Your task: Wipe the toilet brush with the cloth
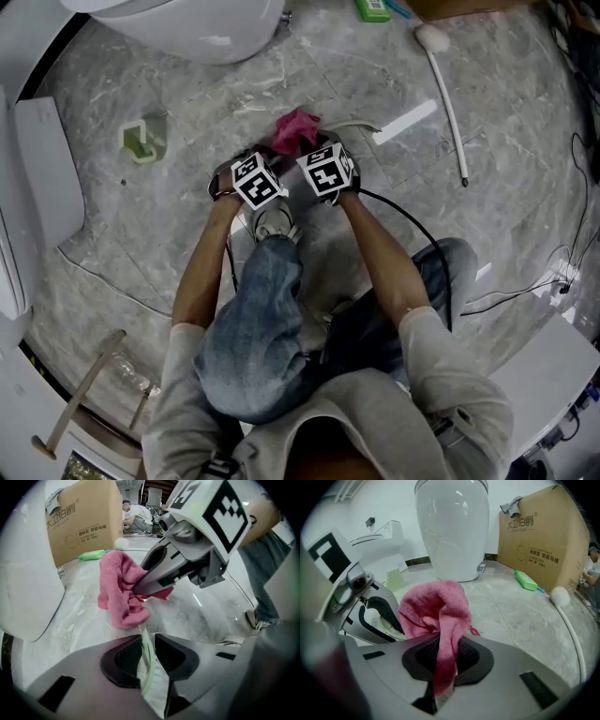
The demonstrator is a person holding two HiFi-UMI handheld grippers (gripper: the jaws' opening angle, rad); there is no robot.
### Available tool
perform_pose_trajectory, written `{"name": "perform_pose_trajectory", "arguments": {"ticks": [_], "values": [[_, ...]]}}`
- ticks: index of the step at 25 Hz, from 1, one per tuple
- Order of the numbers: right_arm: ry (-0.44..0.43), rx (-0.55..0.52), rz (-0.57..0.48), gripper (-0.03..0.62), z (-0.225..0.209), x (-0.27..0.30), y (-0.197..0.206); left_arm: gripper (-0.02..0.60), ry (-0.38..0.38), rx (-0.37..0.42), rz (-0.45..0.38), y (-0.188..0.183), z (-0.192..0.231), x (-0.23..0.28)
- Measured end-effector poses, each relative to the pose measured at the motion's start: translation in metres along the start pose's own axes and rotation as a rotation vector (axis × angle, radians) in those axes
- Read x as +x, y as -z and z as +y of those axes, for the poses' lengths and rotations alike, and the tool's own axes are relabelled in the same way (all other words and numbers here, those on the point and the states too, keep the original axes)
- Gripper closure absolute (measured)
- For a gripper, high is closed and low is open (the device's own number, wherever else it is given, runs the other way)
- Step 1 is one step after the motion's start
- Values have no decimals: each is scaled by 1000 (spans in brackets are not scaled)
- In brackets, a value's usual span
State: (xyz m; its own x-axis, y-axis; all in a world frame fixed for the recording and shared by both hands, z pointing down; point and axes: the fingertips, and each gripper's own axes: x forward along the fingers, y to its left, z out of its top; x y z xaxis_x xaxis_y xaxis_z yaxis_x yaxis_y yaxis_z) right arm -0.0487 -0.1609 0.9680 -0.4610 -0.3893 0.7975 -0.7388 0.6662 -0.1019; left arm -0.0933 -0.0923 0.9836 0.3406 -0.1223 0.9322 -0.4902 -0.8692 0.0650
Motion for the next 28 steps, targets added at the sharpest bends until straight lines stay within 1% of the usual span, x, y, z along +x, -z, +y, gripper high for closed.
{"name": "perform_pose_trajectory", "arguments": {"ticks": [5,12,18,21,23,25,28], "values": [[55,57,2,531,-41,-5,5,480,4,-2,2,-1,0,-2],[166,105,-7,531,-113,-20,19,480,10,-3,2,-1,1,-3],[239,152,1,531,-150,-37,31,480,12,-11,6,-1,0,-2],[255,179,8,531,-158,-41,34,480,13,-11,7,-1,-1,-2],[256,181,-9,531,-155,-42,26,480,13,-12,7,-2,0,-1],[238,178,-56,531,-143,-42,8,480,8,-10,5,-2,2,-1],[179,183,-121,531,-112,-36,-23,480,5,-8,9,-1,2,-2]]}}
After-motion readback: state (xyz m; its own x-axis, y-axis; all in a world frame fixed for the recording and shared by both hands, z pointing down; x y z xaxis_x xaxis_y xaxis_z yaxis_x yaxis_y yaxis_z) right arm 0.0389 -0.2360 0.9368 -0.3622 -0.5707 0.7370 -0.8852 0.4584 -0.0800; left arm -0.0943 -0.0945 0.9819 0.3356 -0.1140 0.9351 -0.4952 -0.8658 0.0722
